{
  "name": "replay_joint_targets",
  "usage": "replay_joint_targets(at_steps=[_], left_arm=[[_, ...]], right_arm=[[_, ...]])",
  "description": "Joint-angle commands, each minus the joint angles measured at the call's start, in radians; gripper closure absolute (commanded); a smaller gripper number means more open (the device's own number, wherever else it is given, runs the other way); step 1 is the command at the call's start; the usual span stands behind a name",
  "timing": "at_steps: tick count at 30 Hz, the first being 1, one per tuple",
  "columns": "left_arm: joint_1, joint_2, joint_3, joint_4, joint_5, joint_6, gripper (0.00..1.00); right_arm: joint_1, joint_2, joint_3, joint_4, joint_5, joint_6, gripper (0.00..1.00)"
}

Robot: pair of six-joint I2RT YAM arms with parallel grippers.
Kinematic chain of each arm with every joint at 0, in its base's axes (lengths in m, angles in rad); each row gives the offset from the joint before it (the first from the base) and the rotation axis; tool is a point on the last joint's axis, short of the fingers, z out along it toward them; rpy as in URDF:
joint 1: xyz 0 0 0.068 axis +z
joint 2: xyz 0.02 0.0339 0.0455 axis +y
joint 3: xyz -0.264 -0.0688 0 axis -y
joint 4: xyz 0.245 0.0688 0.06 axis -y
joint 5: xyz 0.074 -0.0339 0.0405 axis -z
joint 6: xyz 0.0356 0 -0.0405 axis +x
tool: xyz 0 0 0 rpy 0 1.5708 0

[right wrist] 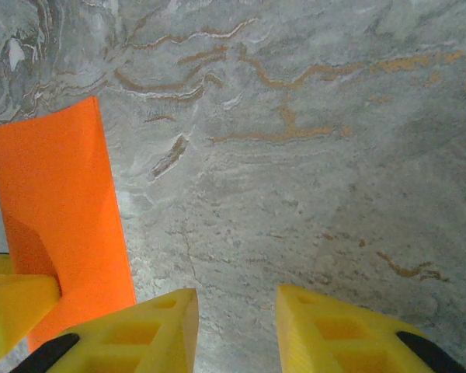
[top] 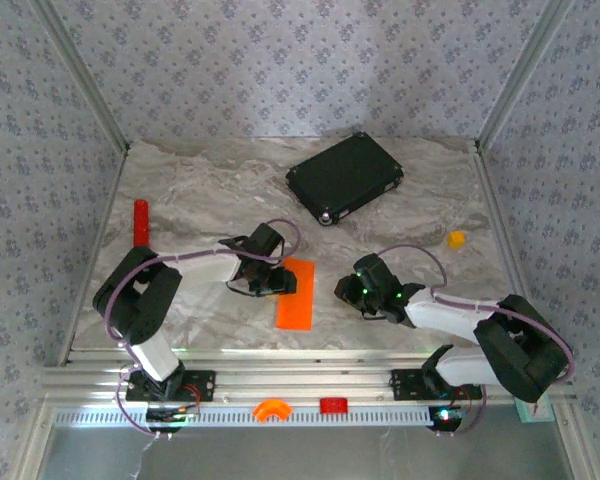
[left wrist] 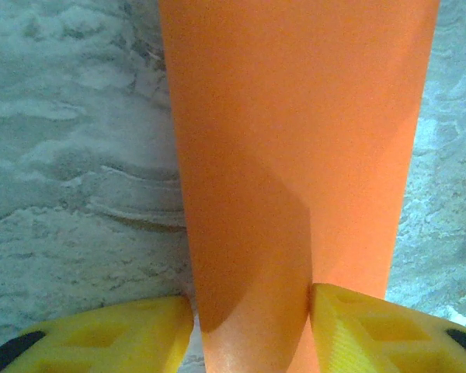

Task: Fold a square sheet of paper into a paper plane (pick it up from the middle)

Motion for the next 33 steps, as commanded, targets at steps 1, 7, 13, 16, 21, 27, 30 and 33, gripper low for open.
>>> replay_joint_targets(at_steps=[1, 7, 13, 16, 21, 27, 30, 33], left_arm=[[-0.004, 0.118, -0.051, 0.008, -0.151, 0.027, 0.49], [-0.018, 0.118, -0.042, 0.009, -0.151, 0.039, 0.48], [-0.020, 0.125, -0.039, 0.015, -0.144, 0.041, 0.48], [-0.020, 0.125, -0.039, 0.017, -0.142, 0.042, 0.48], [-0.020, 0.126, -0.036, 0.016, -0.140, 0.041, 0.48], [-0.019, 0.127, -0.033, 0.013, -0.140, 0.038, 0.48], [-0.020, 0.127, -0.033, 0.012, -0.138, 0.039, 0.48], [-0.020, 0.129, -0.029, 0.008, -0.140, 0.039, 0.48]], right_arm=[[0.006, 0.012, 0.024, -0.006, -0.005, -0.002, 0.66], [0.007, 0.016, 0.024, -0.001, -0.008, -0.002, 0.66], [0.007, 0.013, 0.023, -0.002, -0.009, -0.003, 0.67], [0.007, 0.013, 0.023, -0.001, -0.009, -0.003, 0.67], [0.006, 0.012, 0.023, 0.016, -0.019, -0.012, 0.67], [0.021, 0.029, 0.041, 0.065, -0.051, -0.038, 0.66], [0.032, 0.060, 0.064, 0.083, -0.082, -0.056, 0.67], [0.056, 0.106, 0.105, 0.088, -0.095, -0.066, 0.70]])
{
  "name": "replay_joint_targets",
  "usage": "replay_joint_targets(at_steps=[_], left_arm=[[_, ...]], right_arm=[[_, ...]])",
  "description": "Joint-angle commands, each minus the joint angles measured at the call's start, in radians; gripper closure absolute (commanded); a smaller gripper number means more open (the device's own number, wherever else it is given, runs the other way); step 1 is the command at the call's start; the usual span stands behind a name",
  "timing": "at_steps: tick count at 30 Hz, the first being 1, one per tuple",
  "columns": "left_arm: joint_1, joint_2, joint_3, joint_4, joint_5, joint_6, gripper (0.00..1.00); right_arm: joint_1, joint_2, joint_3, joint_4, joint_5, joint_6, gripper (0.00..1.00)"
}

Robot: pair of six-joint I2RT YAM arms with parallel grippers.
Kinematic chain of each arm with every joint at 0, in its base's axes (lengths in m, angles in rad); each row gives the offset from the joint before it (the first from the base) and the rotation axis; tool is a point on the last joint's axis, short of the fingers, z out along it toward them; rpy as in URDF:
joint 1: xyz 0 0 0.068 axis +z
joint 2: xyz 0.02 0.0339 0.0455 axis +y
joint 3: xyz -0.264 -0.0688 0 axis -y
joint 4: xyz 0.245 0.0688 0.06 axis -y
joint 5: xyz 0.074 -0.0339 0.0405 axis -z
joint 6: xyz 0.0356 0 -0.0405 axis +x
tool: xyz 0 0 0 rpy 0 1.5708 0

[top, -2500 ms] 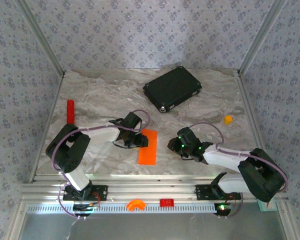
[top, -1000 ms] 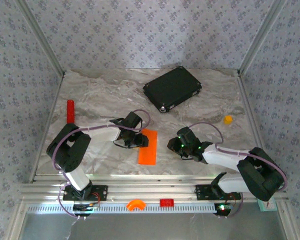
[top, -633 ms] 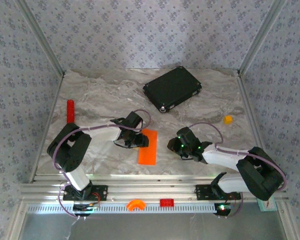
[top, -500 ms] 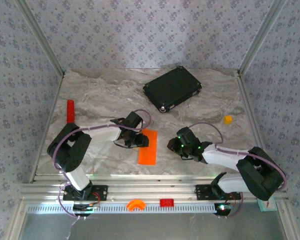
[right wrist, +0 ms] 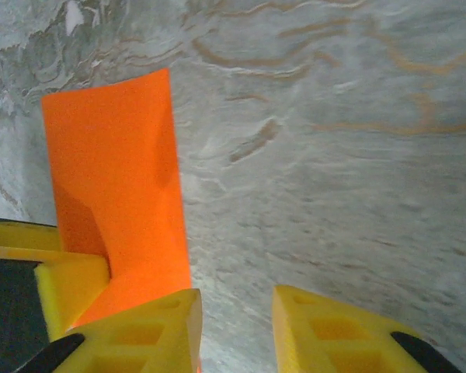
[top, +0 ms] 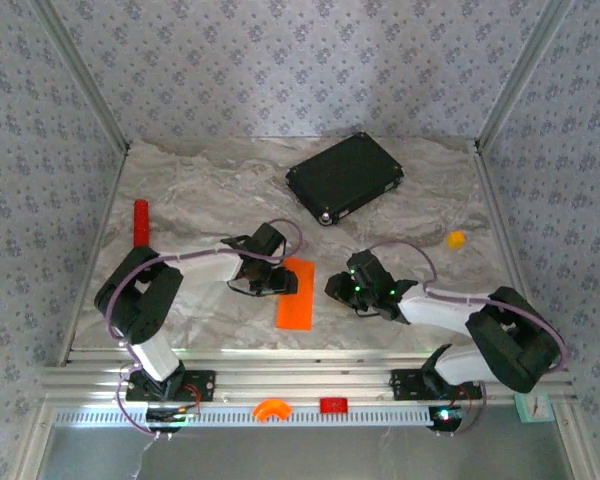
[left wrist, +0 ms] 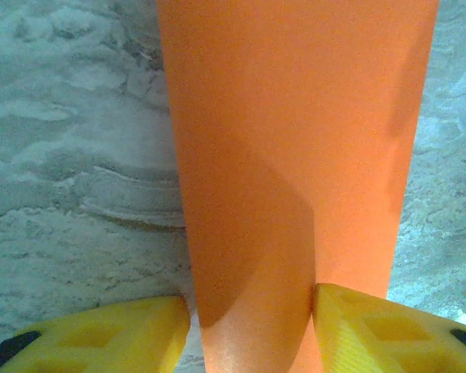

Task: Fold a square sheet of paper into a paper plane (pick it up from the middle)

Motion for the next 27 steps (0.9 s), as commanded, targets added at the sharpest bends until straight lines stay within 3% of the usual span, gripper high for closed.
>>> replay_joint_targets(at_steps=[1, 12, 27], left_arm=[[-0.006, 0.120, -0.042, 0.026, -0.129, 0.035, 0.48], [-0.009, 0.118, -0.042, 0.022, -0.129, 0.037, 0.48], [-0.009, 0.121, -0.044, 0.025, -0.127, 0.035, 0.48]], right_arm=[[0.027, 0.051, 0.064, 0.023, -0.029, -0.032, 0.71], [0.082, 0.234, 0.203, 0.018, -0.042, -0.028, 0.94], [0.108, 0.342, 0.266, 0.042, -0.088, -0.023, 0.98]])
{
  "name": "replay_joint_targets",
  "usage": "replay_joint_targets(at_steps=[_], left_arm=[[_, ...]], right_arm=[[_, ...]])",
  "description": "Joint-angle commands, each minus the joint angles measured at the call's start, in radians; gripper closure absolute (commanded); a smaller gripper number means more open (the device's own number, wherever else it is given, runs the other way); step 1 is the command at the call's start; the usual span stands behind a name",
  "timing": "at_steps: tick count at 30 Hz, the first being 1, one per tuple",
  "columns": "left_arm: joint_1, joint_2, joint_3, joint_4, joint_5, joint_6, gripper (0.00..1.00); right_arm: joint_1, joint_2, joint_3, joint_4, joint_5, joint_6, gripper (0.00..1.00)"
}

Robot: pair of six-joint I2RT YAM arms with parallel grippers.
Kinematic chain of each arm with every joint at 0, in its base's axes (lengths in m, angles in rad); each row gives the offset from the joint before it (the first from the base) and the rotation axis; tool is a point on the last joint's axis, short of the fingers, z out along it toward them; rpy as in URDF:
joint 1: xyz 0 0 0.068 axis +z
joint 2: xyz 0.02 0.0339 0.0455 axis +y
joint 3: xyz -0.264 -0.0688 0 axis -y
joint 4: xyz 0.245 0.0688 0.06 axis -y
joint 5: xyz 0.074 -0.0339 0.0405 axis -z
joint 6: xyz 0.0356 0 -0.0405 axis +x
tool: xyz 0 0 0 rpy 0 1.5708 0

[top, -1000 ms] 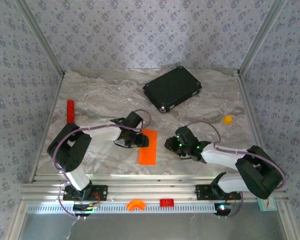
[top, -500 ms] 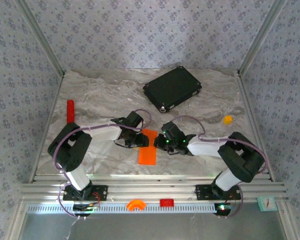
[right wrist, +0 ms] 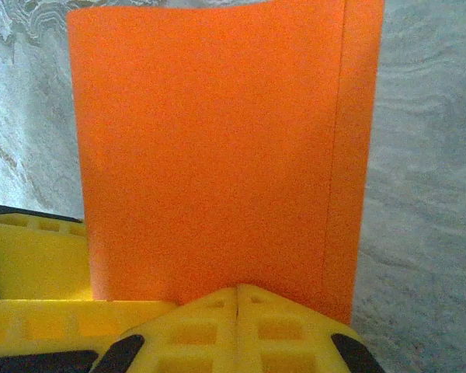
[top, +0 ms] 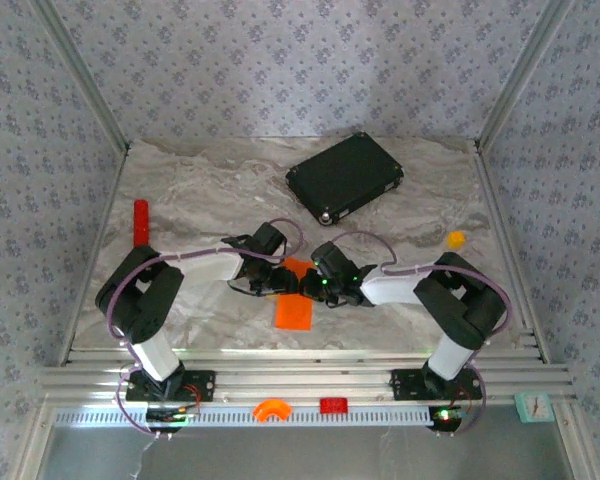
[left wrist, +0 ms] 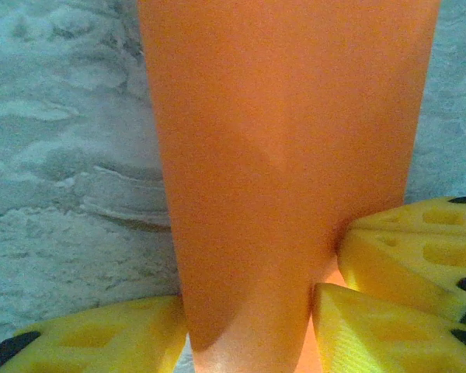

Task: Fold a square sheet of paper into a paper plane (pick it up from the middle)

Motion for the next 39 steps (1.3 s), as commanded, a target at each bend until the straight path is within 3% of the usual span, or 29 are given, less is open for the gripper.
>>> replay_joint_targets(at_steps=[1, 10, 18, 29, 39], left_arm=[[-0.007, 0.115, -0.054, 0.039, -0.126, 0.034, 0.48], [-0.014, 0.120, -0.055, 0.048, -0.124, 0.027, 0.48], [-0.015, 0.131, -0.041, 0.037, -0.128, 0.032, 0.49], [-0.016, 0.126, -0.049, 0.042, -0.139, 0.026, 0.51], [-0.017, 0.135, -0.043, 0.039, -0.144, 0.013, 0.50]], right_arm=[[0.010, 0.026, 0.021, 0.004, -0.024, 0.001, 0.98], [-0.020, 0.008, -0.119, 0.037, -0.038, 0.033, 0.99], [-0.011, -0.032, -0.014, 0.046, -0.088, -0.037, 0.87], [-0.040, -0.267, -0.185, 0.011, 0.138, 0.031, 0.80], [-0.084, -0.444, -0.303, -0.034, 0.212, 0.078, 0.78]])
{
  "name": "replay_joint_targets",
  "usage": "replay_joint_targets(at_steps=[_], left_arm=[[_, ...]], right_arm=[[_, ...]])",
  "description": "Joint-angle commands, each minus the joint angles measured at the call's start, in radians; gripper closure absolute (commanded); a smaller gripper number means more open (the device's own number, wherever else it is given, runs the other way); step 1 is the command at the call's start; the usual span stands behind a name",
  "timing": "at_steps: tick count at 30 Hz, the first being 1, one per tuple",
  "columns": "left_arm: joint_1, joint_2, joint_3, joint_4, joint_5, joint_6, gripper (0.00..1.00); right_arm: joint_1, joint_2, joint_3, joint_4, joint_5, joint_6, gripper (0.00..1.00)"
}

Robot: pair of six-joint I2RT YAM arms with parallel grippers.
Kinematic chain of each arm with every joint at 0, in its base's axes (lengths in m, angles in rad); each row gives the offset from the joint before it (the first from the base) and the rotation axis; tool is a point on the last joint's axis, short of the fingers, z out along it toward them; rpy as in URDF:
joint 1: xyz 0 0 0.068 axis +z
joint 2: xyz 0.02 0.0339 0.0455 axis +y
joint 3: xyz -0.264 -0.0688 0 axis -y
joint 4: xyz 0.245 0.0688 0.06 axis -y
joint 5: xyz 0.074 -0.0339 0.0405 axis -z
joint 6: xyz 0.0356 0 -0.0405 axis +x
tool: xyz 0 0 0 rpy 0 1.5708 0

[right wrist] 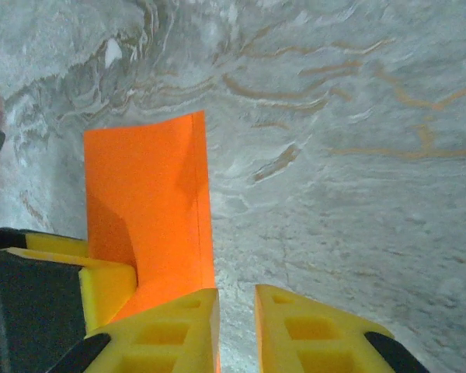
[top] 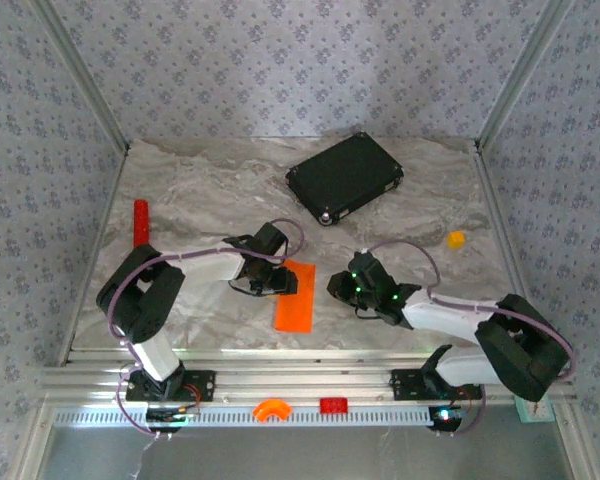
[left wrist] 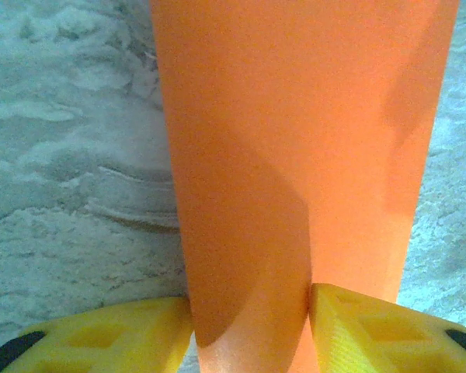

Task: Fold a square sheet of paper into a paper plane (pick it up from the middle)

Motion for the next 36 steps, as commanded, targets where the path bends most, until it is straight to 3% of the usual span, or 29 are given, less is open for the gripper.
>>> replay_joint_targets(at_steps=[1, 36], left_arm=[[-0.009, 0.132, -0.050, 0.050, -0.121, 0.008, 0.49], [-0.063, 0.195, 0.017, 0.000, -0.172, -0.010, 0.44]], right_arm=[[-0.007, -0.047, -0.022, -0.034, 0.056, 0.030, 0.78], [-0.026, -0.103, -0.060, -0.106, 0.085, 0.068, 0.75]])
